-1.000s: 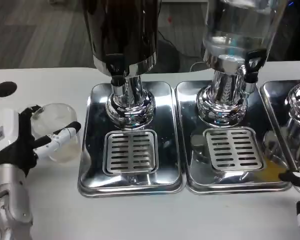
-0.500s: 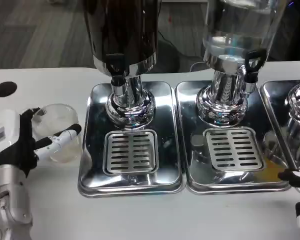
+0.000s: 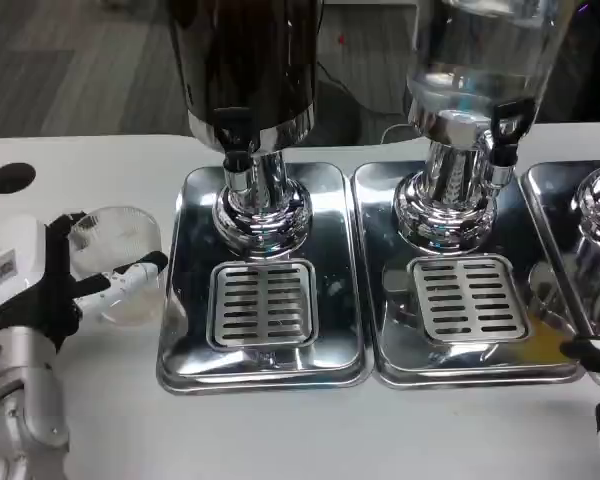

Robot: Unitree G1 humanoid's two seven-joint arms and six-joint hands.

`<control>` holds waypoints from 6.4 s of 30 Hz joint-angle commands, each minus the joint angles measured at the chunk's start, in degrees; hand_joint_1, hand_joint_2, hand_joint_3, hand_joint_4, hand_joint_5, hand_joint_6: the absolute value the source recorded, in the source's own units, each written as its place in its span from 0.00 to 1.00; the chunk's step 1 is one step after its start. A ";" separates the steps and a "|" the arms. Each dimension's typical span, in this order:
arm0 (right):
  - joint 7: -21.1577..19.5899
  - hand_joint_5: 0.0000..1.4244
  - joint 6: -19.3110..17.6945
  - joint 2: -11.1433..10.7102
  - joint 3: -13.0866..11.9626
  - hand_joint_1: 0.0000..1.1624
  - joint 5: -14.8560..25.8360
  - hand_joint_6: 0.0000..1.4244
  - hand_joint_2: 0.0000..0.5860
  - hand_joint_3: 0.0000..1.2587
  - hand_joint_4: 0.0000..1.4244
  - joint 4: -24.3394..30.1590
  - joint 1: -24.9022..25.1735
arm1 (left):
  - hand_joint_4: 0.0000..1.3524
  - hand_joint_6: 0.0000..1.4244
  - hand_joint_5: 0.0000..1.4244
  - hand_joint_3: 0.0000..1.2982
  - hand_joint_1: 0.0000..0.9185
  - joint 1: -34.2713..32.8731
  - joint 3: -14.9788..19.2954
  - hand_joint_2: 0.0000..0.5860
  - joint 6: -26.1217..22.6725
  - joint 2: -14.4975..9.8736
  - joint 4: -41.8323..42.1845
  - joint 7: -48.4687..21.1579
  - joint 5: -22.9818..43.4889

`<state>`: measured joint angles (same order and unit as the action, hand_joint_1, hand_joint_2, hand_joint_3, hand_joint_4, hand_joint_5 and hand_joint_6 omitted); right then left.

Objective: Grasp the cup under the faucet to collect the drink, then remove the cup.

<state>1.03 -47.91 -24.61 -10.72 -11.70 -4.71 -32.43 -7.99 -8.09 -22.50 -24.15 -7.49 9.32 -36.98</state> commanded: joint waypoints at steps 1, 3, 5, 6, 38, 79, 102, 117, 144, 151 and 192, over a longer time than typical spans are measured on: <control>0.47 0.17 -1.01 0.20 -0.62 0.45 0.78 0.15 0.89 0.24 0.14 -0.25 -0.16 | 0.29 0.65 0.44 0.29 0.46 0.36 -0.85 0.19 1.43 0.13 -0.01 1.36 -1.16; 0.53 0.17 -0.88 0.22 -0.57 0.44 0.77 0.15 0.89 0.24 0.14 -0.16 -0.03 | 0.30 0.66 0.45 0.30 0.46 0.81 -0.64 0.19 1.97 0.23 0.59 2.17 -1.21; 0.63 0.17 -0.76 0.26 -0.42 0.44 0.62 0.15 0.89 0.24 0.14 -0.17 0.11 | 0.31 0.66 0.45 0.30 0.46 1.19 -0.45 0.19 2.29 0.25 1.09 2.59 -1.15; 0.67 0.17 -0.71 0.32 -0.28 0.44 0.46 0.15 0.89 0.24 0.14 -0.30 0.23 | 0.31 0.66 0.45 0.31 0.46 1.51 -0.27 0.20 2.50 0.23 1.44 2.81 -1.04; 1.37 0.17 0.32 0.61 0.43 0.45 -0.43 0.14 0.87 0.24 0.14 -1.67 2.01 | 0.31 0.66 0.46 0.31 0.44 5.28 4.32 0.20 8.70 1.93 7.05 5.37 0.66; 1.28 0.18 1.14 0.59 1.73 0.45 -0.76 0.14 0.87 0.24 0.15 -4.04 4.54 | 0.31 0.66 0.46 0.31 0.43 2.77 -4.26 0.20 11.68 6.84 8.44 4.19 -1.04; 1.29 0.18 0.96 0.65 2.26 0.45 -0.42 0.15 0.87 0.24 0.15 -4.78 5.29 | 0.32 0.66 0.46 0.32 0.42 3.89 -5.44 0.20 11.40 6.43 6.11 2.67 -0.85; 1.19 0.18 -0.21 0.55 2.07 0.45 0.06 0.16 0.87 0.24 0.15 -5.52 4.64 | 0.31 0.64 0.45 0.32 0.40 3.65 -7.24 0.20 10.13 6.58 3.97 2.22 -1.80; 1.20 0.19 -1.29 0.50 2.02 0.47 0.14 0.16 0.85 0.24 0.15 -6.01 4.15 | 0.03 0.57 0.31 0.12 0.00 7.59 -5.13 0.01 9.77 6.16 11.24 3.80 -3.95; 1.18 0.19 -1.33 0.58 2.18 0.47 -0.15 0.16 0.85 0.24 0.15 -6.01 4.06 | 0.06 0.60 0.36 0.15 0.00 10.50 0.61 0.07 15.73 5.98 19.70 4.73 -0.05; 1.16 0.18 -2.69 0.46 2.21 0.46 0.01 0.16 0.83 0.23 0.15 -6.72 3.66 | 0.31 0.84 0.61 0.35 0.02 6.69 1.51 0.10 13.63 9.33 31.22 -7.75 3.73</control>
<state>2.04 -49.62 -24.27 -8.28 -11.92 -11.05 -28.51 -2.40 -5.92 -9.31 -14.54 22.98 2.50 -32.45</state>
